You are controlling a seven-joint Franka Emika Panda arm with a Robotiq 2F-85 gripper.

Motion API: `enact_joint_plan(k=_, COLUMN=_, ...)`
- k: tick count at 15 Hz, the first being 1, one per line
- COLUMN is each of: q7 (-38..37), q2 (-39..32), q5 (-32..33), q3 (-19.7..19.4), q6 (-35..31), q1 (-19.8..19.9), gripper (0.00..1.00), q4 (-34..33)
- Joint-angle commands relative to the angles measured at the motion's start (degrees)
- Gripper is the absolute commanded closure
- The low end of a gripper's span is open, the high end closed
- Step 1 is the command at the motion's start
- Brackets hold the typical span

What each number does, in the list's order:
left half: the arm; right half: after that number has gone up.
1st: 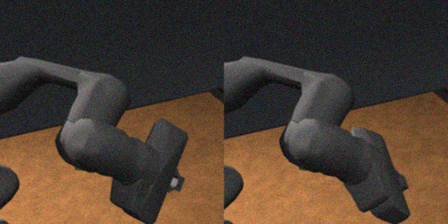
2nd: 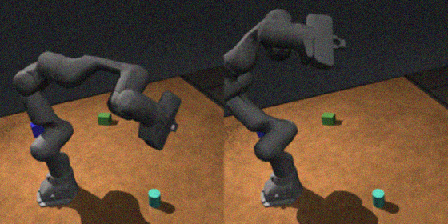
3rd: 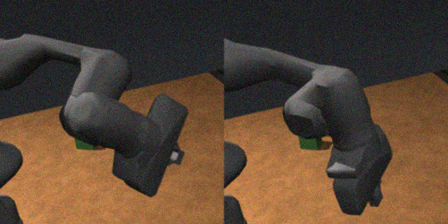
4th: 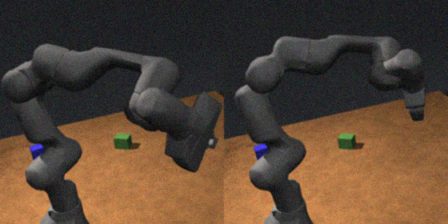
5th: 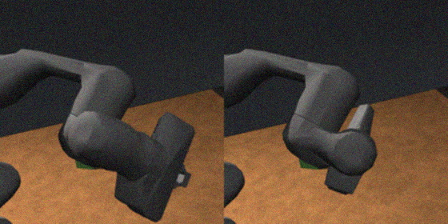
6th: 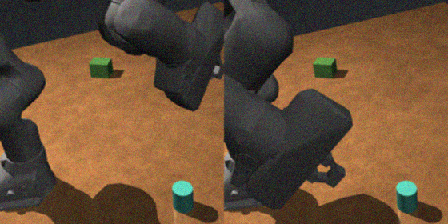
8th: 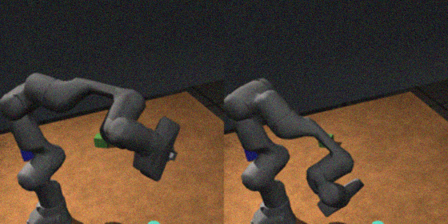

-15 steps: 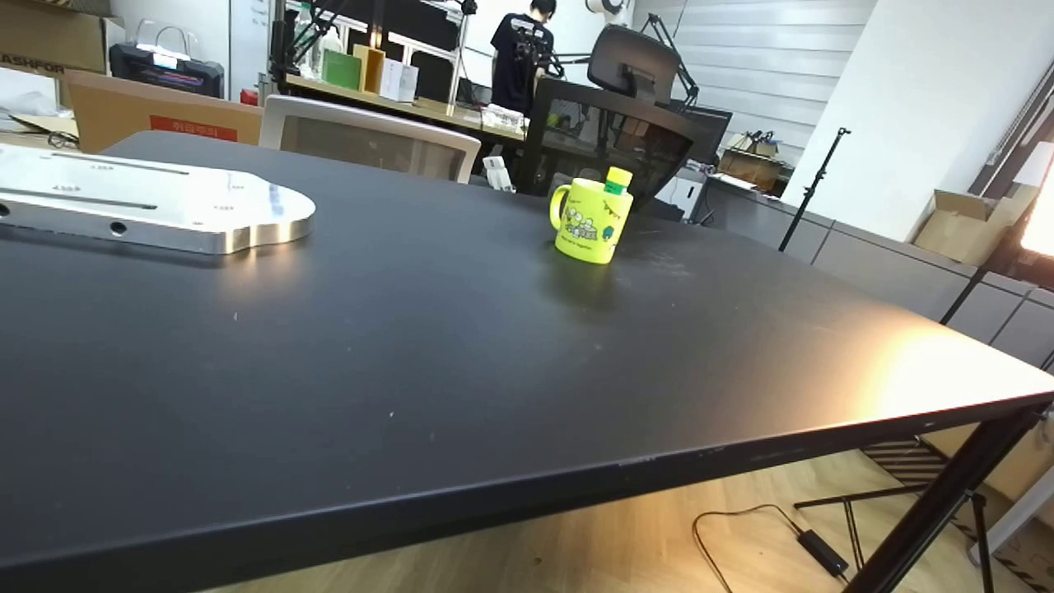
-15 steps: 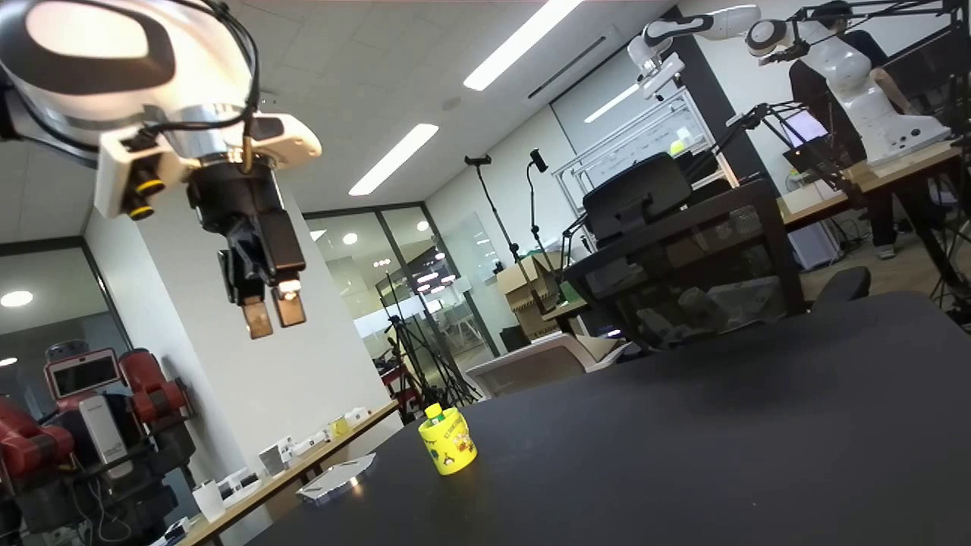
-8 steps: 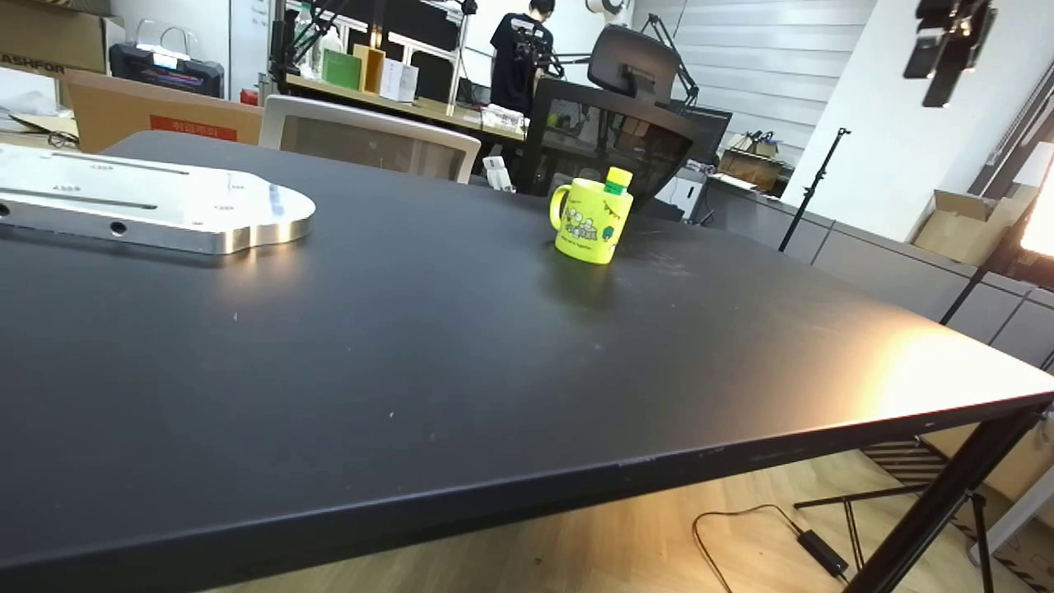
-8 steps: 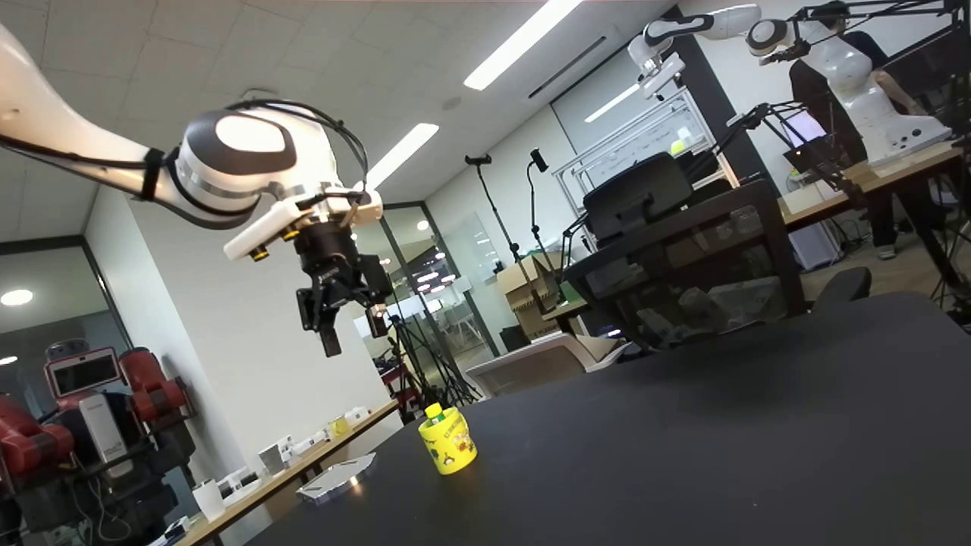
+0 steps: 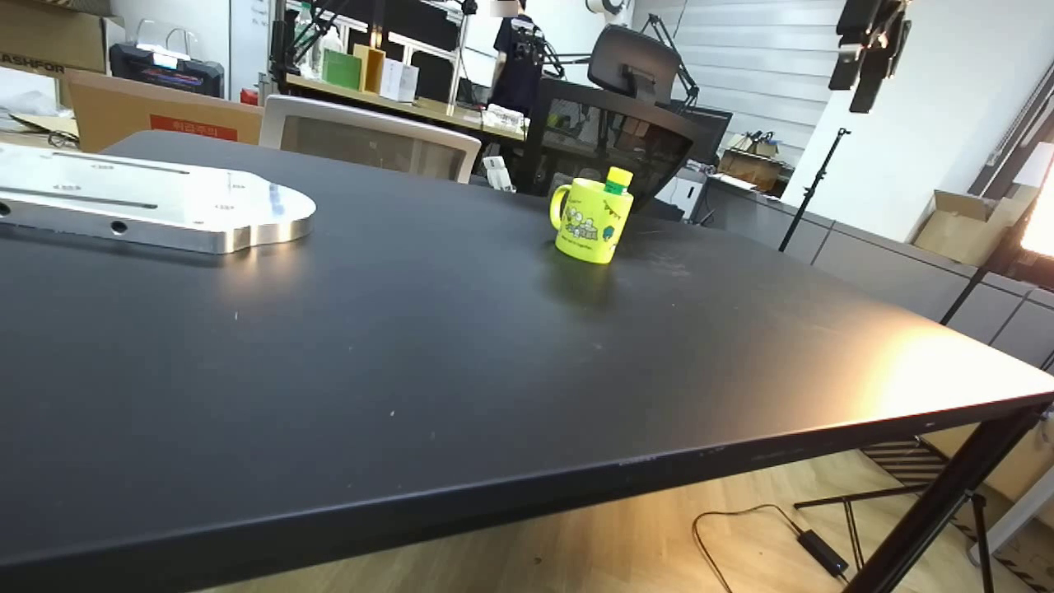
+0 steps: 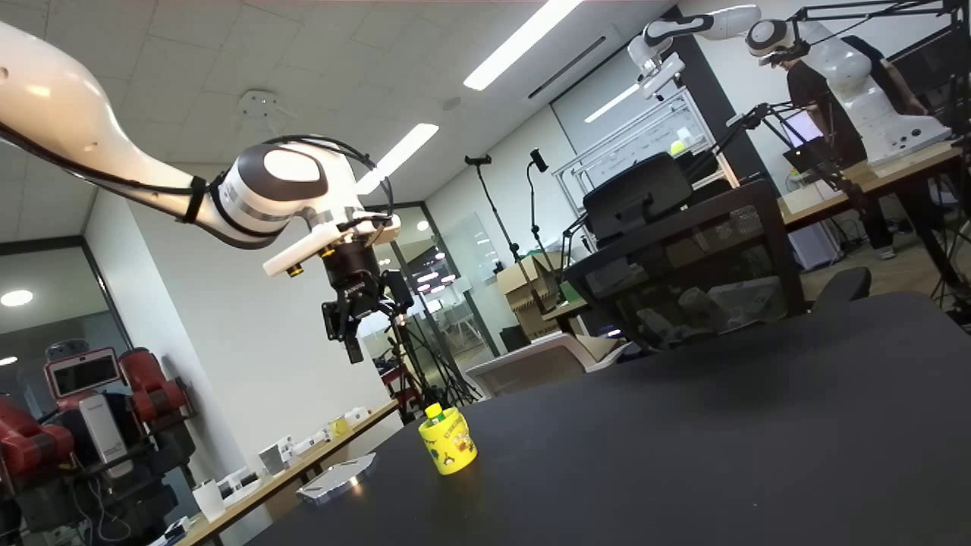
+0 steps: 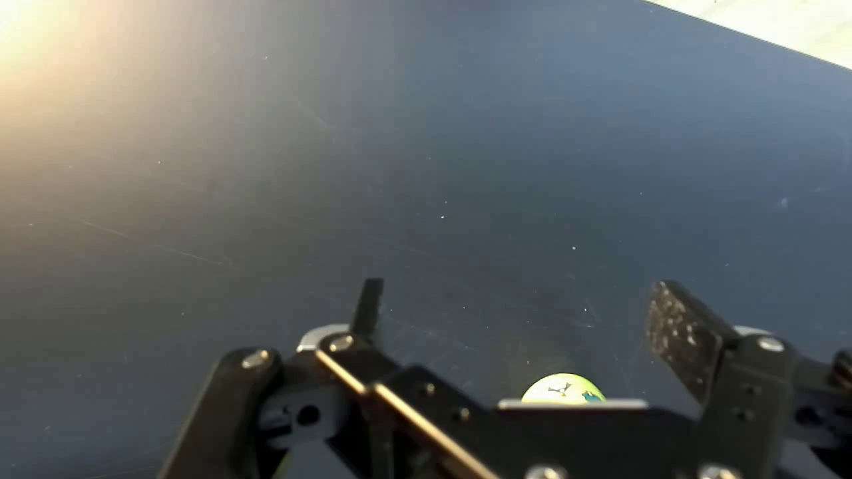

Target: Remove the glue stick from the mug

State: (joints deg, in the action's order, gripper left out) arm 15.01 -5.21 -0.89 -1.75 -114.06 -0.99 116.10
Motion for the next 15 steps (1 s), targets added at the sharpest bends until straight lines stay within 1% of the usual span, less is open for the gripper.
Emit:
enact_joint_plan(k=1, q7=-0.07, q2=-0.01, q5=0.08, q3=0.73, q6=0.11, q1=0.71, gripper=0.00, q4=-0.12)
enact_joint_plan(k=4, q7=-0.76, q2=-4.25, q5=2.41, q3=0.99, q6=-1.95, q1=0.32, gripper=0.00, q4=-4.45)
enact_joint_plan(k=7, q7=-0.61, q2=-10.71, q5=3.31, q3=2.21, q6=-4.57, q1=-0.36, gripper=0.00, q4=-11.42)
enact_joint_plan(k=9, q7=0.22, q2=-15.47, q5=2.87, q3=3.59, q6=-4.96, q1=-0.83, gripper=0.00, q4=-17.09)
enact_joint_plan(k=12, q7=-0.56, q2=-22.10, q5=3.16, q3=5.49, q6=-3.25, q1=-2.34, gripper=0.00, q4=-25.38)
enact_joint_plan(k=15, q7=-1.55, q2=-28.01, q5=3.24, q3=6.57, q6=-3.51, q1=-4.09, gripper=0.00, q4=-31.89)
